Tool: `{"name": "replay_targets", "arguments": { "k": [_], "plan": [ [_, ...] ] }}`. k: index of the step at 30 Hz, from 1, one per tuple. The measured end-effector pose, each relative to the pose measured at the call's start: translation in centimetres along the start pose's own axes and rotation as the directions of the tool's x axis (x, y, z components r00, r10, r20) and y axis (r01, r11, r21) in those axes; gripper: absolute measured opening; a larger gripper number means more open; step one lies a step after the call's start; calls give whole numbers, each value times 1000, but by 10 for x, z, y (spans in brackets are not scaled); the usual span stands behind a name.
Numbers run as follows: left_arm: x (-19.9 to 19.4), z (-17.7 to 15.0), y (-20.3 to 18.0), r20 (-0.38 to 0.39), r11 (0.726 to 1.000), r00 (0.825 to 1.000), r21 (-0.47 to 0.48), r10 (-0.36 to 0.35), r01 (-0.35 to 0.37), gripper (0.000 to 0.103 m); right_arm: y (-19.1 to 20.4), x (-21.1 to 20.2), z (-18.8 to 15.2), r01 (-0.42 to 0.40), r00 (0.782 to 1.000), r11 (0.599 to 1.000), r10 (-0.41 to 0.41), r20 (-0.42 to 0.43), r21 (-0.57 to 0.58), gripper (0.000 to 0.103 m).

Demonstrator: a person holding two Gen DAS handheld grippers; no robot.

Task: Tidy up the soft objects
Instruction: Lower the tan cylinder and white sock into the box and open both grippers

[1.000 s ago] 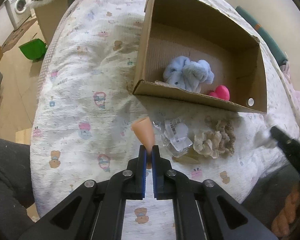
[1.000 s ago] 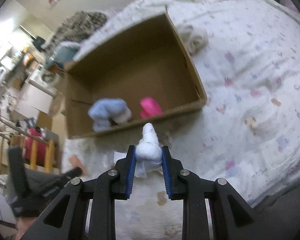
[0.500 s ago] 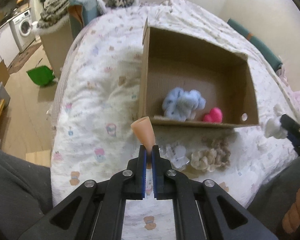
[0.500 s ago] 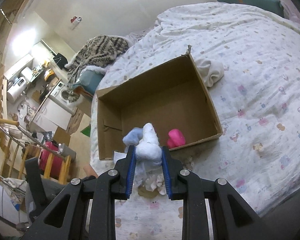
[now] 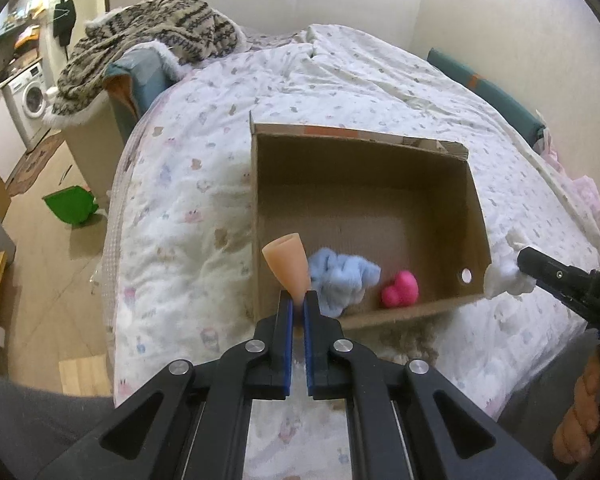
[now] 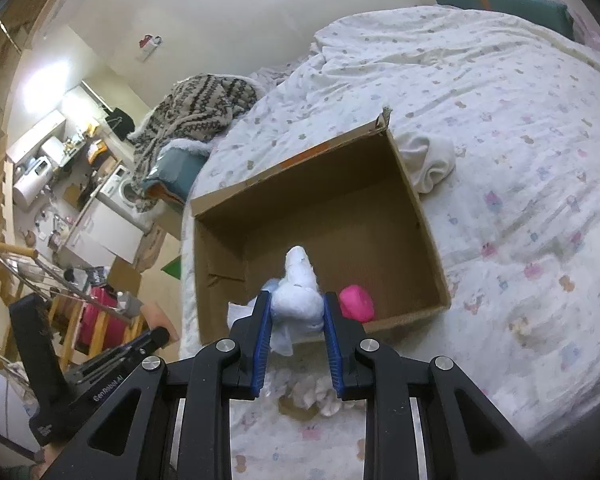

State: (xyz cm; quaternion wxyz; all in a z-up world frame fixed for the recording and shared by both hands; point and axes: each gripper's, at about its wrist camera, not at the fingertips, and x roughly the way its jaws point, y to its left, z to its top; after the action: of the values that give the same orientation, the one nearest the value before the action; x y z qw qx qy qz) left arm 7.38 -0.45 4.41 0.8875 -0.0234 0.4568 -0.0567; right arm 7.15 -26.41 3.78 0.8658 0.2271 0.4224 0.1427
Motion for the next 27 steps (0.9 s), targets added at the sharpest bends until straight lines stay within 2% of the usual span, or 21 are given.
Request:
{"name": "replay_targets", "arguments": {
  "k": [9, 16, 27],
  "plan": [
    [41, 25, -15, -34, 999, 999, 53, 11, -10, 5, -10, 39, 23, 78, 995, 997, -79, -67, -14, 27],
    [69, 19, -15, -52, 996, 997, 79, 49, -45, 5, -22, 66, 19, 94, 989, 996, -91, -120, 15, 27],
    [85, 14, -9, -69, 996, 994, 48, 81, -78, 5, -25, 87, 10, 150, 975, 988, -155, -160, -42, 27]
  ]
}}
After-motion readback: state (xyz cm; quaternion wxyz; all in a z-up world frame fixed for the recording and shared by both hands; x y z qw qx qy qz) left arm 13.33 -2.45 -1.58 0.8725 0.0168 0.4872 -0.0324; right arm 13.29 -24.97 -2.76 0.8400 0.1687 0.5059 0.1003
